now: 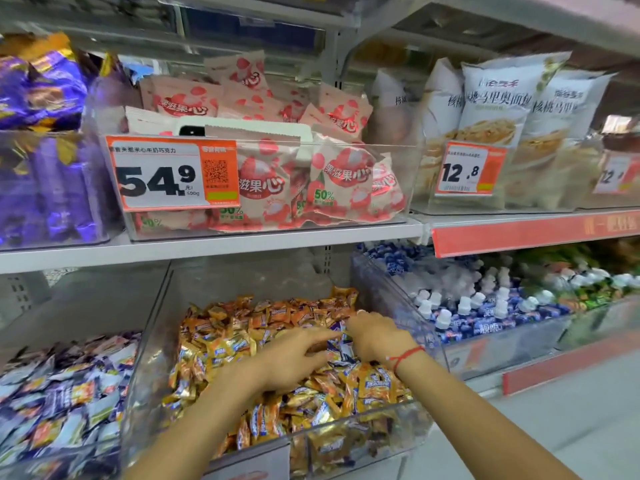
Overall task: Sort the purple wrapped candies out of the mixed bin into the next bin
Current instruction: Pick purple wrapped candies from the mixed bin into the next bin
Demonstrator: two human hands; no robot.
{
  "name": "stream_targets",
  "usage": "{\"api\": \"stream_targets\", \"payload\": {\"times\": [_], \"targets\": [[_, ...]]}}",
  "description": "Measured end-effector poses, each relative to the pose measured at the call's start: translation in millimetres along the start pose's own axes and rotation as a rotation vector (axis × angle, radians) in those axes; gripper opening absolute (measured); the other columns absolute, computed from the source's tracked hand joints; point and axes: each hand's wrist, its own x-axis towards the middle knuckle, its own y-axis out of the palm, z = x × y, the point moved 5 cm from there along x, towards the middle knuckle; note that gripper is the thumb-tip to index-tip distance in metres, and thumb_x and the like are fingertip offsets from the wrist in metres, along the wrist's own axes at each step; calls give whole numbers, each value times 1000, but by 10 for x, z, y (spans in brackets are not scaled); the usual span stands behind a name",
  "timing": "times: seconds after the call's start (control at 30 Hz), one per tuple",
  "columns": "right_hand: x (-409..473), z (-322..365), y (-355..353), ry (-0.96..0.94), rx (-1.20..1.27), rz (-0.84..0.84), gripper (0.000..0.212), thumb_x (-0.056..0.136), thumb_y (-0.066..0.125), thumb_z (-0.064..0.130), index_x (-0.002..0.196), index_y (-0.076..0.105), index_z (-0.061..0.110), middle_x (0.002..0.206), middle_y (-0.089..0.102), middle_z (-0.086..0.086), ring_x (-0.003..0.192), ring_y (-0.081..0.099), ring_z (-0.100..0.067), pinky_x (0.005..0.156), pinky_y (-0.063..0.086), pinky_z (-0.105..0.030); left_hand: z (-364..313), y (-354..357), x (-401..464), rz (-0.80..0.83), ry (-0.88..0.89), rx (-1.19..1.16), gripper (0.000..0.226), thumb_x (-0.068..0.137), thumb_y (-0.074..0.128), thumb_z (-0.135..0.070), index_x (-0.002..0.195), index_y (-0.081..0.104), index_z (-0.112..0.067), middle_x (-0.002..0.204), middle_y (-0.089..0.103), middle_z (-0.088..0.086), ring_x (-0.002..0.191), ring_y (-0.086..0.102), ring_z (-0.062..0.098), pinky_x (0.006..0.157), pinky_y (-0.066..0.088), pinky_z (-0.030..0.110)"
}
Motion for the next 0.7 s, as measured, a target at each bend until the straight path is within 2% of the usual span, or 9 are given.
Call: {"api": "stream_targets", "payload": {"times": [0.07, 0.13, 0.27, 0.33, 0.4, 0.47, 0.53, 0.63, 0.7], "targets": [[91, -2, -35, -21, 39, -75, 38, 91, 56, 2, 127, 54, 10, 134, 50, -15, 123, 51, -34, 97, 44, -40, 21, 57, 61, 67, -25, 148, 44, 101, 43, -41, 143, 43, -29, 147, 42, -5, 136, 32, 17, 111, 28, 33], [134, -32, -80, -45, 187, -124, 35, 90, 58, 5, 122, 60, 16, 129, 55, -11, 117, 55, -30, 92, 46, -35, 44, -23, 63, 5, -68, 236, 42, 95, 50, -48, 135, 51, -33, 133, 53, -4, 126, 38, 19, 102, 34, 38], [52, -178, -89, -49, 662, -130, 37, 90, 46, 2, 121, 57, 16, 84, 53, 5, 76, 53, -15, 59, 40, -19, 9, -153, -61, -180, -88, 220, 34, 89, 60, -50, 118, 55, -33, 114, 51, -10, 114, 43, 12, 87, 36, 30], [-5, -222, -92, -55, 724, -135, 33, 94, 38, 2, 119, 57, 16, 92, 58, -2, 65, 49, -13, 49, 35, -17, 41, -220, -204, -319, -118, 98, 24, 90, 59, -47, 109, 53, -33, 112, 52, -13, 107, 49, 7, 83, 39, 26], [-31, -222, -106, -70, 738, -151, 27, 99, 40, 10, 113, 61, 16, 118, 61, -5, 77, 58, -14, 64, 45, -19, 130, -297, -374, -456, -142, -45, 11, 92, 59, -42, 94, 54, -32, 100, 59, -19, 92, 56, -3, 71, 39, 20], [-15, -190, -70, -77, 639, -123, 18, 97, 49, 20, 103, 67, 19, 123, 62, -1, 109, 59, -18, 89, 47, -29, 232, -364, -541, -551, -167, -167, 11, 91, 61, -38, 84, 55, -31, 89, 64, -19, 82, 60, -4, 65, 43, 18], [9, -113, 43, -41, 460, -24, 11, 91, 60, 28, 96, 67, 22, 115, 62, 0, 113, 59, -23, 91, 48, -31, 319, -414, -687, -606, -181, -293, 13, 91, 62, -33, 81, 55, -28, 100, 63, -23, 85, 64, -1, 68, 53, 25], [5, -6, 133, 70, 299, 7, 34, 87, 65, 34, 114, 60, 13, 124, 58, -8, 113, 57, -29, 92, 48, -36, 355, -429, -800, -611, -182, -499, 15, 92, 62, -30, 82, 54, -21, 126, 54, -20, 107, 62, 6, 82, 57, 40], [-36, 55, 92, 64, 258, -42, 30, 88, 65, 25, 116, 61, 14, 124, 58, -8, 113, 57, -30, 92, 48, -36, 337, -431, -814, -633, -223, -556, 17, 92, 60, -33, 84, 53, -20, 118, 63, -15, 105, 62, 9, 86, 54, 43]]}}
